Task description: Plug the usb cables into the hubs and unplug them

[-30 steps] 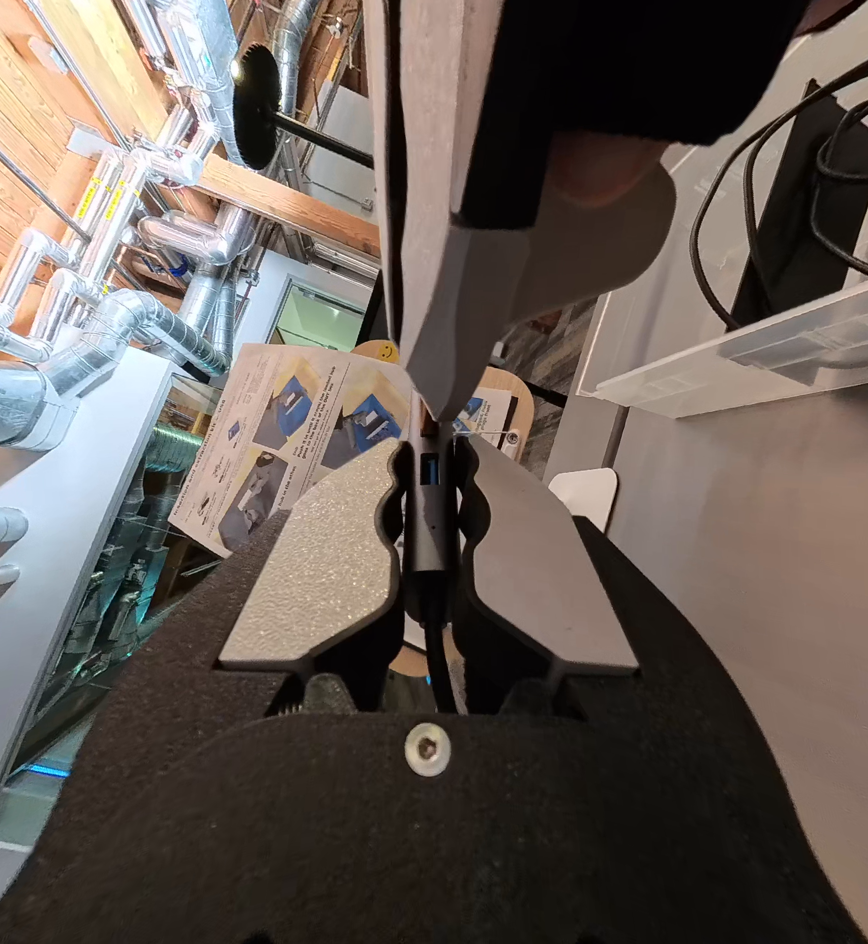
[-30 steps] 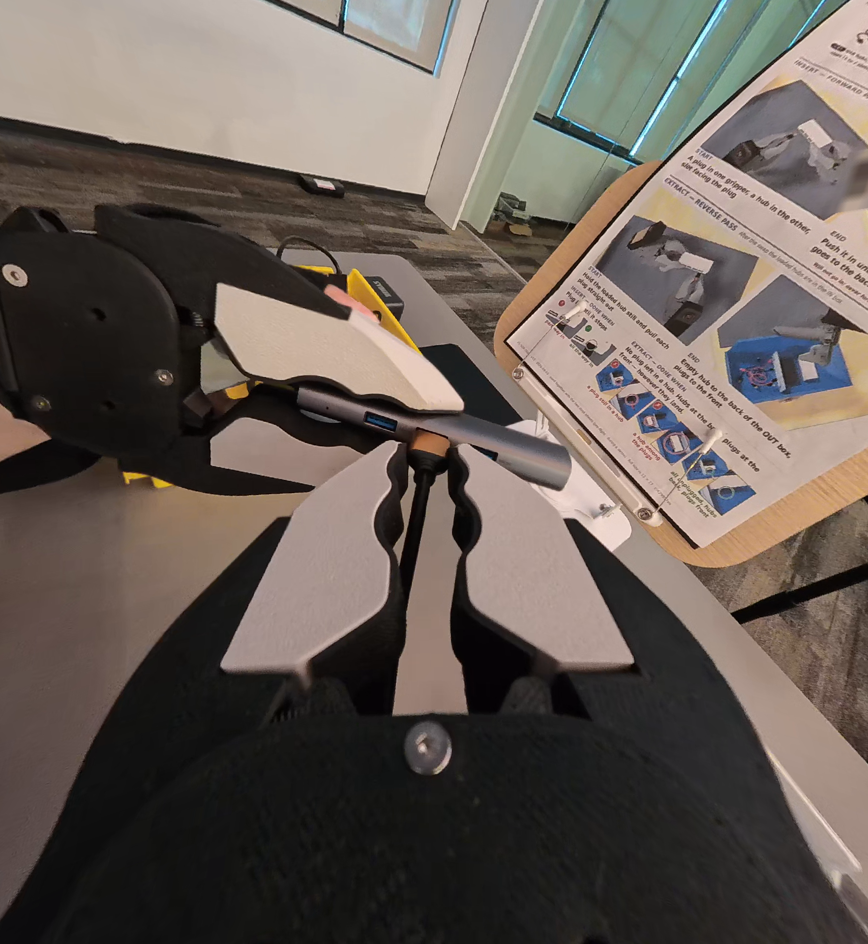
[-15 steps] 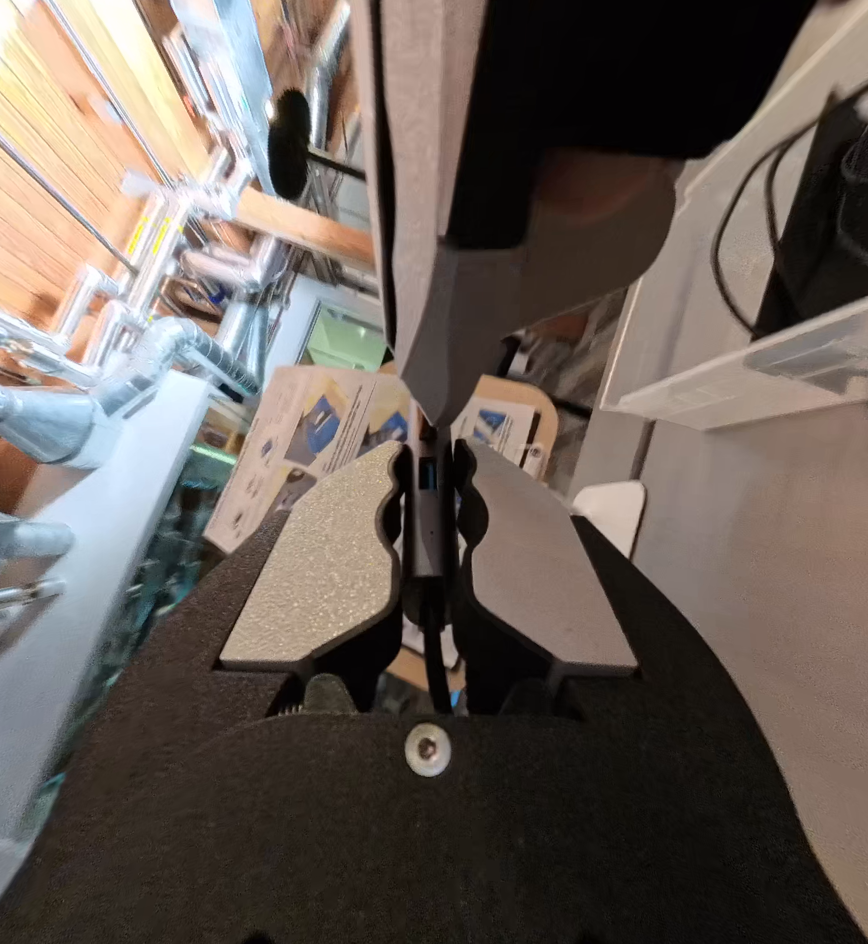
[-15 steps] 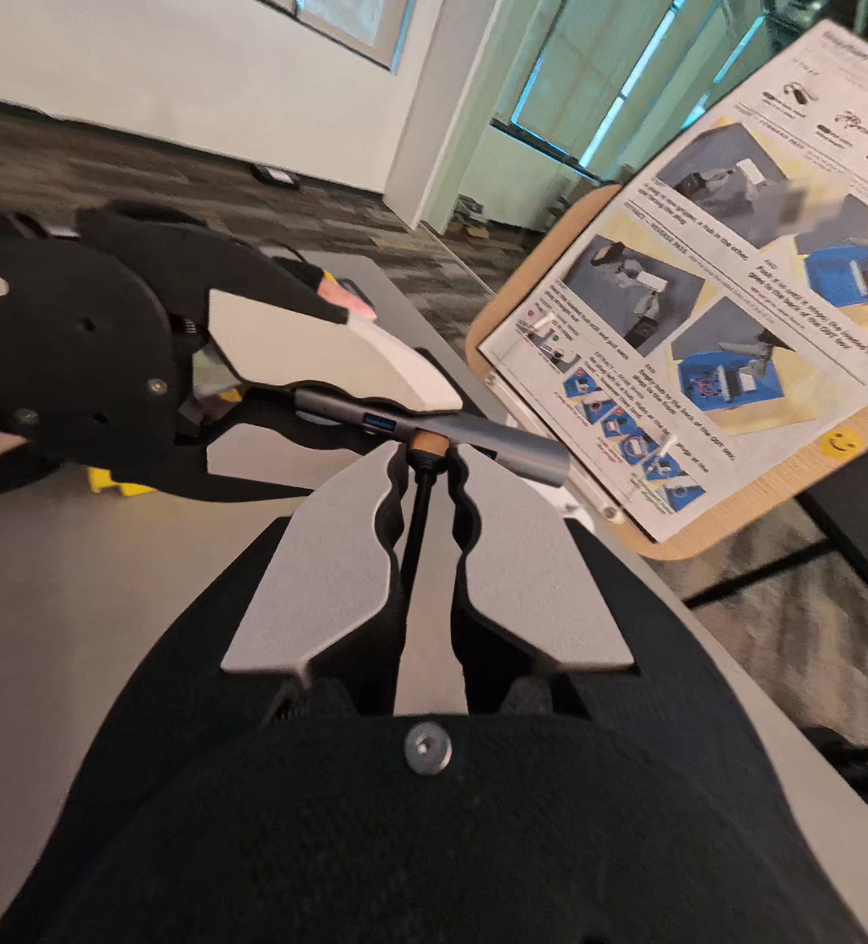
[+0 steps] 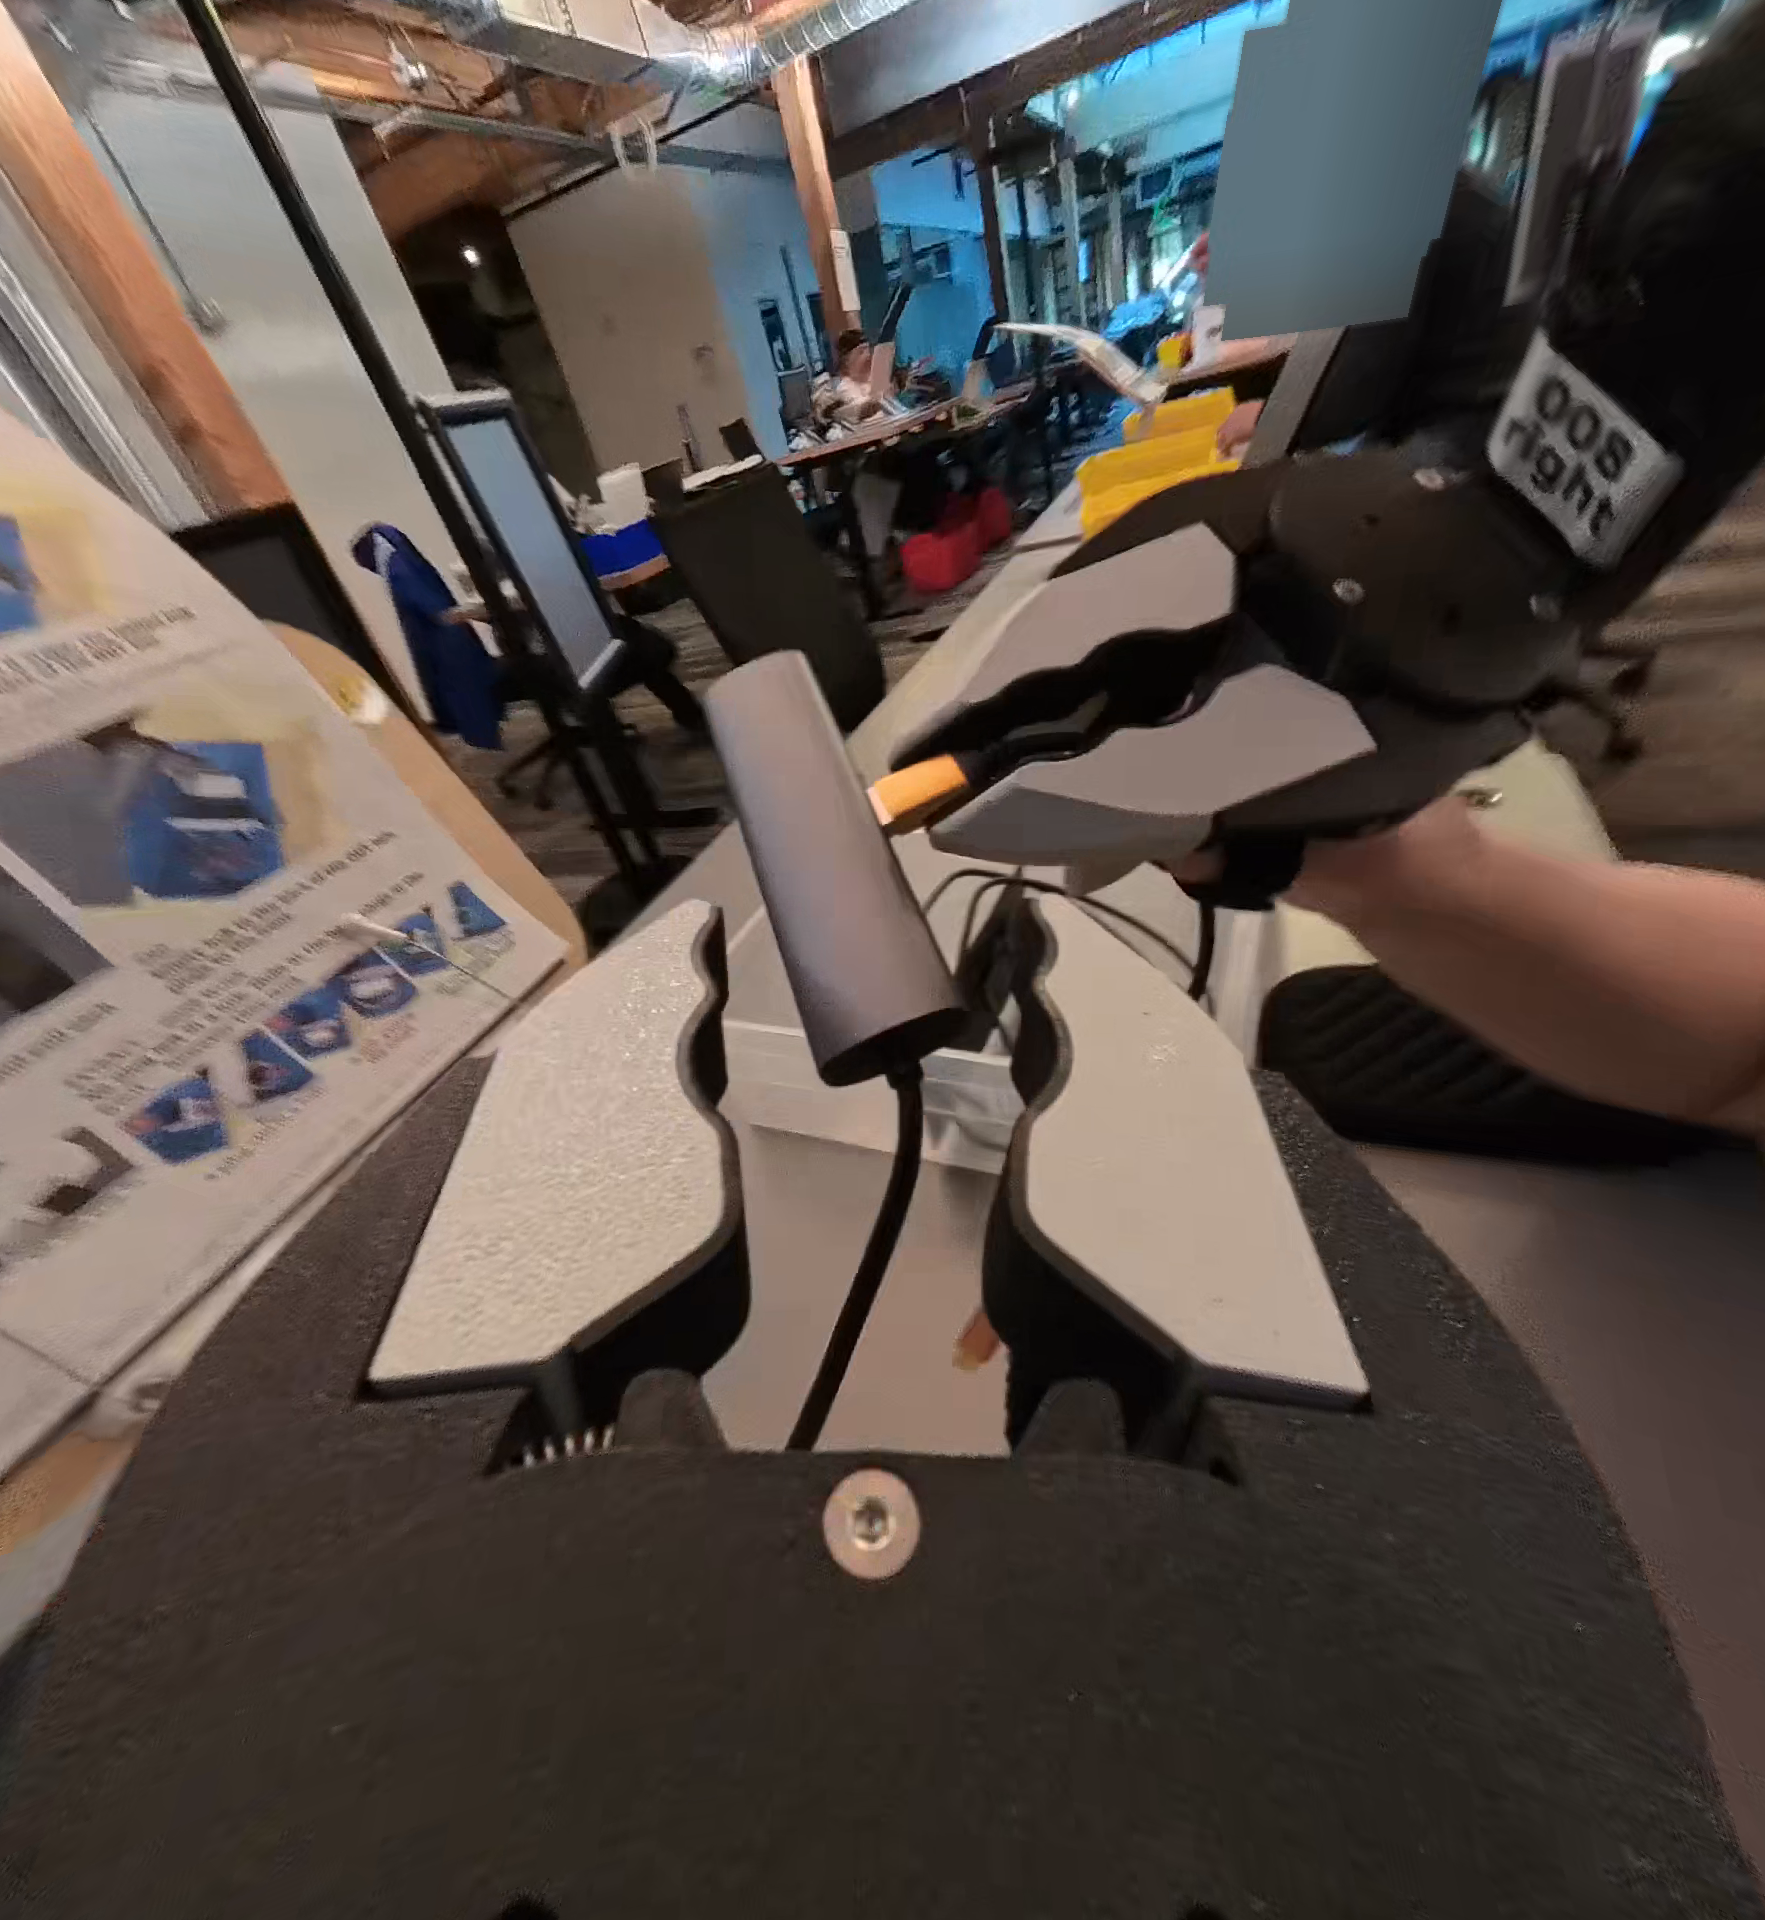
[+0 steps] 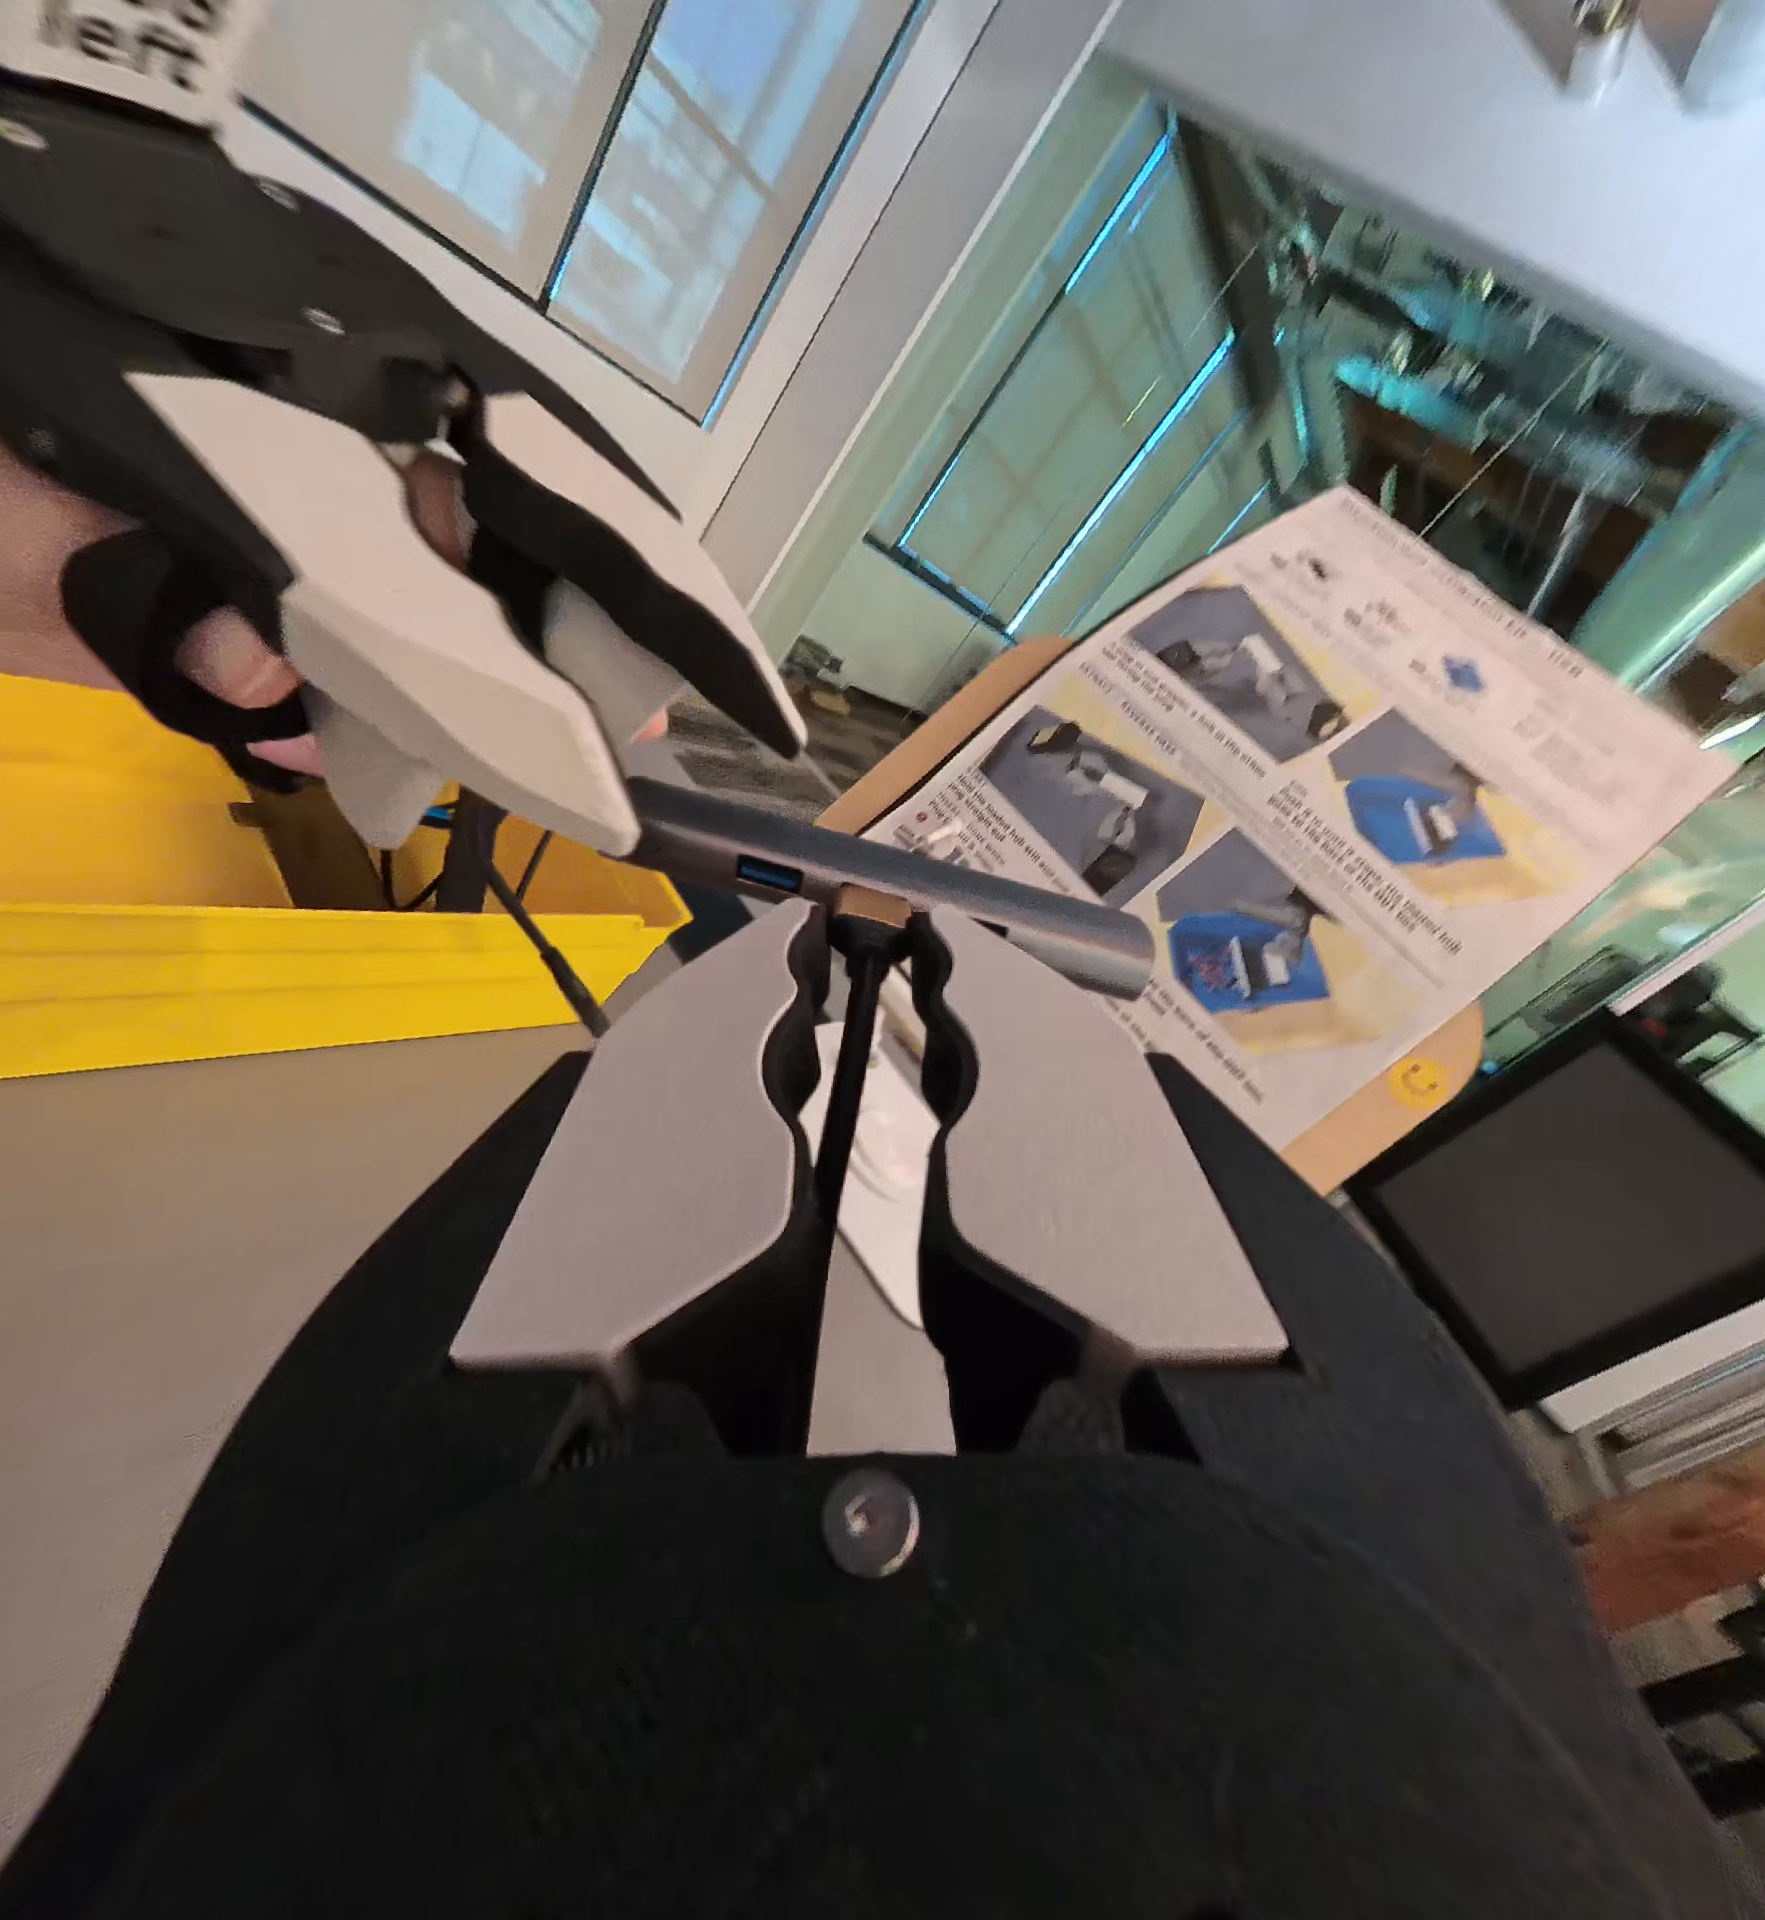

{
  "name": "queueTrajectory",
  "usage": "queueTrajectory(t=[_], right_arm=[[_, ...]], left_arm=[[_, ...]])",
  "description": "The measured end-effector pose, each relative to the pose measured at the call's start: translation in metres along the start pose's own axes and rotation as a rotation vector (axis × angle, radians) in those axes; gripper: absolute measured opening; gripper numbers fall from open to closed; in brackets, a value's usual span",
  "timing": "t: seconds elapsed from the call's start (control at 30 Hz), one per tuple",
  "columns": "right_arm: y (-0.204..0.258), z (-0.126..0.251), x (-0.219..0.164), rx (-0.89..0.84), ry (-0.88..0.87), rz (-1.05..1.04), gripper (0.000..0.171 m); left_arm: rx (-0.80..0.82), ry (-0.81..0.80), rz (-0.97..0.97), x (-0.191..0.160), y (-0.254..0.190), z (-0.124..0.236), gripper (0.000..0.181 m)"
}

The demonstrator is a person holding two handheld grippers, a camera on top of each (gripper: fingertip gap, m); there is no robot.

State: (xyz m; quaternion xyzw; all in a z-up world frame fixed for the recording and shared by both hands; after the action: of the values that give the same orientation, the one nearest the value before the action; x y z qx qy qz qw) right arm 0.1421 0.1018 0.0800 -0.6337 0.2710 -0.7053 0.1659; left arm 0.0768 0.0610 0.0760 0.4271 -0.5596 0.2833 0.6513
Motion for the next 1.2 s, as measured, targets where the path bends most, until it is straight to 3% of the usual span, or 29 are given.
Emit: queueTrajectory(t=[0.13, 0.3, 0.47, 0.63, 1.0, 1.2], right_arm=[[0.008, -0.001, 0.007, -0.078, -0.027, 0.094, 0.016], [0.011, -0.003, 0.008, -0.159, -0.037, 0.08, 0.016], [0.007, -0.001, 0.006, -0.17, -0.058, 0.014, 0.016], [0.006, 0.0, 0.008, -0.185, -0.064, 0.017, 0.016], [0.007, -0.005, 0.003, -0.212, -0.046, 0.077, 0.016], [0.005, -0.009, 0.007, -0.243, -0.044, 0.12, 0.016]], left_arm=[[0.043, -0.045, 0.147, 0.001, 0.009, -0.003, 0.046], [0.147, -0.053, 0.093, 0.001, 0.005, -0.009, 0.055], [0.166, -0.059, 0.094, -0.004, 0.003, -0.014, 0.049], [0.17, -0.089, 0.084, -0.006, 0.003, -0.015, 0.032], [0.139, -0.102, 0.181, -0.015, 0.006, -0.023, 0.031], [0.187, -0.136, 0.115, -0.01, 0.012, -0.021, 0.031]])
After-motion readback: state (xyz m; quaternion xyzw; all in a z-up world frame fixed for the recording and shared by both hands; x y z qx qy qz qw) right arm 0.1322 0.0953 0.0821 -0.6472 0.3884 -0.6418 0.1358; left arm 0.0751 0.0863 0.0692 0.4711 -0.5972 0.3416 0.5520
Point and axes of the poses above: each gripper's, where its closed fingertips meet, z back along the fingers, x out of its top, y = z × x across the jaws, the point moved 3 cm from there along z, back along the fingers, and after that the axes turned 8 degrees about x, right-handed, at the moved point
